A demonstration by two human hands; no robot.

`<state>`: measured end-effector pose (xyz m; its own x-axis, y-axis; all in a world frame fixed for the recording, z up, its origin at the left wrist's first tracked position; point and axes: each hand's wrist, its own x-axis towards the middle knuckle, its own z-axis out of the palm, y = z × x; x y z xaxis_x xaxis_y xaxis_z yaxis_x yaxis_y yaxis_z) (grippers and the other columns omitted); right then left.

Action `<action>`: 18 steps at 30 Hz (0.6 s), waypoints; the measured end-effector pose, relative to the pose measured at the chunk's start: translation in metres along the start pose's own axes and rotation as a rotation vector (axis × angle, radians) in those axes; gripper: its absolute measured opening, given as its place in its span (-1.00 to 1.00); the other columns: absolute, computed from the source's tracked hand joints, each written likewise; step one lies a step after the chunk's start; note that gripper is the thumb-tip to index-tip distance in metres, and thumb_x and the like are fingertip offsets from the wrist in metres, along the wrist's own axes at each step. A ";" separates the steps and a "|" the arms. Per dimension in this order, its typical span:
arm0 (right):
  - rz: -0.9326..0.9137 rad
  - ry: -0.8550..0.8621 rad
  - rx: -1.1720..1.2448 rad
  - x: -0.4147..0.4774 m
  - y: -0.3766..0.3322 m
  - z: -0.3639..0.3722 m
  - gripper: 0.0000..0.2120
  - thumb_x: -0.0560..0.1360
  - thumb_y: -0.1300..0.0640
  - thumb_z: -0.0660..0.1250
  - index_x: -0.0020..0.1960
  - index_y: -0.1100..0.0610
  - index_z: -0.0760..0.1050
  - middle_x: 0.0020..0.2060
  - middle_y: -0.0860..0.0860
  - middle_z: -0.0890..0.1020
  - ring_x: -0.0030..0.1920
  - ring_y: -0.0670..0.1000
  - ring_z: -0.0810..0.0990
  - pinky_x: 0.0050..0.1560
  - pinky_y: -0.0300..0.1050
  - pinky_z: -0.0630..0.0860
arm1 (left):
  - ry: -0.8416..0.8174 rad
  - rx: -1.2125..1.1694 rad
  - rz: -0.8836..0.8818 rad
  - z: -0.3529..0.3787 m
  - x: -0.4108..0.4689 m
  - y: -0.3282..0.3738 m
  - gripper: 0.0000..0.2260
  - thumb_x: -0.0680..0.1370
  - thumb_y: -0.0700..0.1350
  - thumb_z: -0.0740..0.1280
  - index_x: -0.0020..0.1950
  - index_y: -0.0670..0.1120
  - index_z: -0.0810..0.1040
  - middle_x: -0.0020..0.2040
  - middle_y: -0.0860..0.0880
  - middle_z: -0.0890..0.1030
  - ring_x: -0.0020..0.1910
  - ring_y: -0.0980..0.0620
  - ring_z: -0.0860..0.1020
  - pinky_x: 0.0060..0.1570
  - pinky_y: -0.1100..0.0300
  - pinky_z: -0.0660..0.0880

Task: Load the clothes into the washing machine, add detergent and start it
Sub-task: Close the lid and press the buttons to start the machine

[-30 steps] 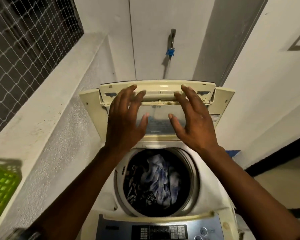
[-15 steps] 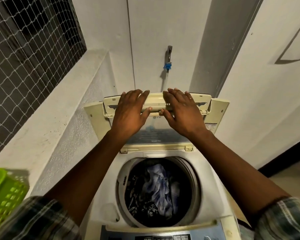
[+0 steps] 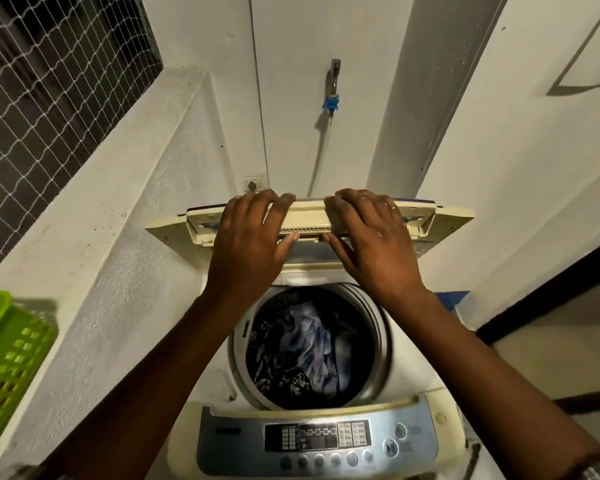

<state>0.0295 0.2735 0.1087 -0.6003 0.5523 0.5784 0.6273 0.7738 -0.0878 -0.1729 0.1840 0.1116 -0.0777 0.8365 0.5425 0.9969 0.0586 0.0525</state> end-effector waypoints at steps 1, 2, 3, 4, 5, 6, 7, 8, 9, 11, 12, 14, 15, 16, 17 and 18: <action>-0.015 -0.006 -0.001 -0.009 -0.003 -0.004 -0.53 0.65 -0.04 0.37 0.48 0.14 0.46 0.38 0.13 0.56 0.38 0.20 0.49 0.45 0.15 0.38 | -0.018 0.020 0.010 -0.003 -0.008 0.003 -0.53 0.62 0.13 0.30 0.47 -0.04 0.40 0.34 -0.11 0.52 0.31 -0.13 0.48 0.38 -0.05 0.38; -0.025 -0.015 -0.001 -0.017 -0.005 -0.008 -0.54 0.64 -0.04 0.37 0.47 0.13 0.46 0.36 0.13 0.56 0.36 0.19 0.50 0.43 0.14 0.38 | -0.038 0.040 0.018 -0.006 -0.016 0.005 -0.52 0.60 0.13 0.33 0.46 -0.04 0.40 0.32 -0.11 0.53 0.28 -0.13 0.49 0.34 -0.05 0.39; -0.034 -0.027 -0.003 -0.024 -0.008 -0.011 -0.55 0.64 -0.03 0.36 0.46 0.12 0.46 0.35 0.12 0.56 0.34 0.18 0.50 0.42 0.13 0.38 | -0.056 0.061 0.028 -0.008 -0.023 0.006 -0.50 0.59 0.14 0.35 0.45 -0.05 0.41 0.31 -0.12 0.54 0.25 -0.13 0.51 0.30 -0.05 0.41; -0.042 -0.047 -0.004 -0.034 -0.010 -0.012 -0.55 0.64 -0.03 0.36 0.47 0.12 0.46 0.34 0.11 0.56 0.32 0.18 0.50 0.40 0.11 0.39 | -0.075 0.076 0.041 -0.011 -0.031 0.008 -0.49 0.57 0.14 0.38 0.44 -0.06 0.43 0.29 -0.12 0.55 0.22 -0.14 0.52 0.25 -0.06 0.44; -0.049 -0.066 -0.002 -0.044 -0.012 -0.013 -0.55 0.64 -0.03 0.37 0.47 0.11 0.46 0.33 0.11 0.57 0.31 0.17 0.51 0.37 0.10 0.40 | -0.094 0.082 0.059 -0.013 -0.041 0.010 -0.48 0.55 0.15 0.40 0.42 -0.07 0.45 0.27 -0.13 0.56 0.19 -0.15 0.54 0.19 -0.06 0.47; -0.055 -0.084 0.000 -0.055 -0.014 -0.013 -0.54 0.64 -0.03 0.37 0.48 0.11 0.46 0.33 0.11 0.58 0.29 0.17 0.52 0.35 0.10 0.41 | -0.113 0.083 0.081 -0.014 -0.050 0.011 -0.49 0.54 0.14 0.41 0.40 -0.08 0.47 0.25 -0.14 0.57 0.15 -0.15 0.55 0.13 -0.06 0.49; -0.066 -0.107 0.000 -0.067 -0.015 -0.012 -0.54 0.64 -0.03 0.38 0.48 0.11 0.46 0.33 0.11 0.59 0.28 0.17 0.53 0.31 0.10 0.42 | -0.133 0.081 0.104 -0.014 -0.061 0.013 -0.50 0.52 0.14 0.42 0.38 -0.09 0.49 0.24 -0.15 0.58 0.12 -0.15 0.56 0.09 -0.06 0.51; -0.085 -0.132 -0.006 -0.078 -0.017 -0.011 -0.54 0.64 -0.02 0.39 0.48 0.11 0.47 0.33 0.11 0.60 0.27 0.17 0.54 0.27 0.10 0.45 | -0.154 0.077 0.131 -0.013 -0.072 0.016 -0.50 0.50 0.12 0.42 0.36 -0.09 0.51 0.23 -0.15 0.59 0.11 -0.16 0.57 0.08 -0.07 0.53; -0.106 -0.161 -0.013 -0.089 -0.018 -0.010 -0.54 0.63 -0.01 0.40 0.48 0.10 0.47 0.33 0.11 0.60 0.26 0.17 0.56 0.23 0.10 0.47 | -0.178 0.068 0.154 -0.012 -0.083 0.018 -0.50 0.48 0.11 0.44 0.35 -0.09 0.51 0.22 -0.16 0.60 0.12 -0.17 0.59 0.09 -0.09 0.55; -0.141 -0.211 -0.010 -0.108 -0.020 -0.007 -0.56 0.62 0.02 0.40 0.47 0.08 0.49 0.31 0.09 0.62 0.22 0.17 0.59 0.16 0.09 0.50 | -0.238 0.027 0.180 -0.007 -0.103 0.022 -0.49 0.46 0.08 0.48 0.34 -0.09 0.52 0.17 -0.14 0.63 0.10 -0.16 0.63 0.11 -0.09 0.57; -0.156 -0.230 0.001 -0.116 -0.021 -0.006 -0.58 0.62 0.04 0.39 0.45 0.08 0.50 0.28 0.07 0.64 0.18 0.17 0.61 0.12 0.08 0.51 | -0.270 0.008 0.183 -0.004 -0.113 0.024 -0.49 0.45 0.06 0.51 0.33 -0.08 0.52 0.15 -0.12 0.65 0.08 -0.14 0.64 0.12 -0.08 0.57; -0.176 -0.270 0.034 -0.131 -0.025 -0.002 -0.59 0.59 0.06 0.37 0.43 0.08 0.51 0.20 0.05 0.67 0.07 0.17 0.62 0.04 0.07 0.53 | -0.324 -0.012 0.178 0.001 -0.130 0.029 -0.49 0.43 0.02 0.56 0.32 -0.07 0.54 0.13 -0.09 0.66 0.07 -0.12 0.64 0.13 -0.05 0.57; -0.174 -0.294 0.051 -0.138 -0.028 0.000 -0.59 0.57 0.07 0.37 0.41 0.07 0.51 0.17 0.04 0.67 0.04 0.16 0.61 0.01 0.06 0.53 | -0.342 -0.019 0.178 0.005 -0.138 0.031 -0.50 0.43 0.00 0.56 0.32 -0.07 0.55 0.14 -0.08 0.65 0.09 -0.12 0.64 0.13 -0.04 0.57; -0.166 -0.321 0.070 -0.145 -0.030 0.002 -0.59 0.55 0.08 0.37 0.40 0.07 0.51 0.15 0.03 0.66 0.02 0.14 0.60 -0.02 0.05 0.52 | -0.356 -0.033 0.176 0.008 -0.144 0.034 -0.54 0.45 -0.01 0.54 0.31 -0.07 0.55 0.14 -0.08 0.65 0.09 -0.12 0.63 0.14 -0.04 0.56; -0.151 -0.349 0.089 -0.153 -0.032 0.005 -0.59 0.54 0.08 0.38 0.38 0.06 0.51 0.13 0.02 0.65 0.02 0.13 0.58 -0.03 0.03 0.50 | -0.375 -0.062 0.166 0.012 -0.152 0.036 -0.58 0.47 -0.01 0.50 0.29 -0.05 0.55 0.13 -0.06 0.64 0.09 -0.11 0.62 0.14 -0.03 0.55; -0.136 -0.377 0.109 -0.161 -0.034 0.008 -0.60 0.53 0.08 0.39 0.36 0.05 0.52 0.11 0.01 0.64 0.01 0.12 0.57 -0.05 0.02 0.49 | -0.401 -0.108 0.149 0.015 -0.158 0.038 -0.64 0.50 0.00 0.47 0.25 -0.03 0.55 0.11 -0.04 0.63 0.08 -0.09 0.60 0.12 -0.01 0.55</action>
<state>0.1007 0.1608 0.0126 -0.8263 0.5024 0.2547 0.4860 0.8645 -0.1284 -0.1223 0.0619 0.0151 0.0992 0.9779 0.1839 0.9882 -0.1185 0.0970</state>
